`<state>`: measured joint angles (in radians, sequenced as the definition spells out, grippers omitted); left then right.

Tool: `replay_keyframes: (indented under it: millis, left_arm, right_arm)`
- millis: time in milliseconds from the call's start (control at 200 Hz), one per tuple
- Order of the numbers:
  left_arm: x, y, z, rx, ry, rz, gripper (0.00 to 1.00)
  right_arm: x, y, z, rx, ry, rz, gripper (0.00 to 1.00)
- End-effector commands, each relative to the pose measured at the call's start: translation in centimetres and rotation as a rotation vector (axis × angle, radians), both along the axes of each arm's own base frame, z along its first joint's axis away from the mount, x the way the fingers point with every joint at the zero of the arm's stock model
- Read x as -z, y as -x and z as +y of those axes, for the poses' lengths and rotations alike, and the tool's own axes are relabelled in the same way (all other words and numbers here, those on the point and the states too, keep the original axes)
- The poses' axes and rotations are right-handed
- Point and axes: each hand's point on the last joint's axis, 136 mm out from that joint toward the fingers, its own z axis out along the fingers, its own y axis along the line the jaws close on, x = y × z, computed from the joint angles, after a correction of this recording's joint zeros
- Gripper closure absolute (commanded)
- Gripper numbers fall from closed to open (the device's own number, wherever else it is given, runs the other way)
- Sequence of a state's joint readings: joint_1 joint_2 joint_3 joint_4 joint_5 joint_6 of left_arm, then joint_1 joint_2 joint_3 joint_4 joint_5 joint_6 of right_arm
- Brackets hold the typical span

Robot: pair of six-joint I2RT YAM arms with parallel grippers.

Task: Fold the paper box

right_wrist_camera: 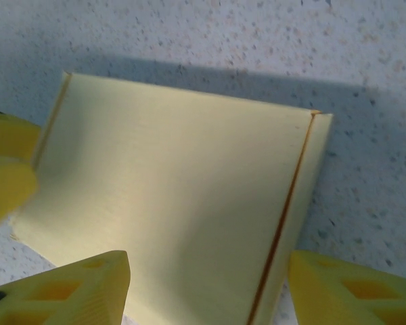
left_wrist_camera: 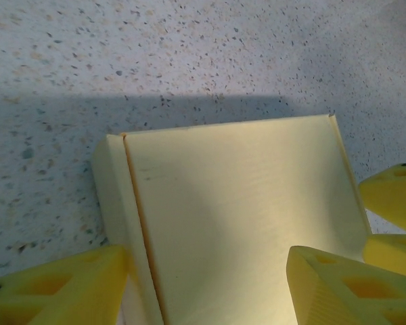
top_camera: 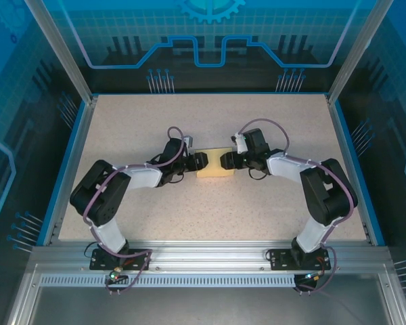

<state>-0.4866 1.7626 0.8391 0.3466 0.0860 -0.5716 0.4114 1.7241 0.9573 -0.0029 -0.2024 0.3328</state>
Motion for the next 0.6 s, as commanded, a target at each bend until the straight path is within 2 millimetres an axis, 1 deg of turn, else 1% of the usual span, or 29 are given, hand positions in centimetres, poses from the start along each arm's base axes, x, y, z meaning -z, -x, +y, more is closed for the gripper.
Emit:
replay_keyframes:
  millis: [0, 150, 310, 385, 470, 595]
  left_arm:
    - [-0.5, -1.1, -1.2, 0.023, 0.068, 0.017, 0.36]
    - [-0.9, -2.7, -1.4, 0.015, 0.088, 0.007, 0.37]
    - [-0.2, -5.0, -0.5, -0.013, 0.059, 0.012, 0.37]
    - [-0.1, -5.6, -0.1, -0.019, 0.044, 0.01, 0.37]
    - [-0.2, -6.0, 0.4, -0.027, 0.015, -0.005, 0.35]
    - [-1.5, -6.3, 1.4, -0.043, -0.002, -0.042, 0.33]
  right_arm:
    - [-1.0, -1.6, 1.4, -0.013, -0.066, -0.012, 0.37]
    - [-0.8, -2.9, 1.9, -0.006, -0.077, -0.009, 0.37]
    - [-0.5, -4.8, 1.8, 0.015, -0.065, -0.007, 0.38]
    - [-0.3, -5.4, 1.3, 0.035, -0.051, -0.003, 0.37]
    - [-0.5, -5.9, 0.4, 0.054, -0.034, -0.014, 0.36]
    - [-1.9, -6.0, -1.3, 0.084, 0.008, -0.057, 0.34]
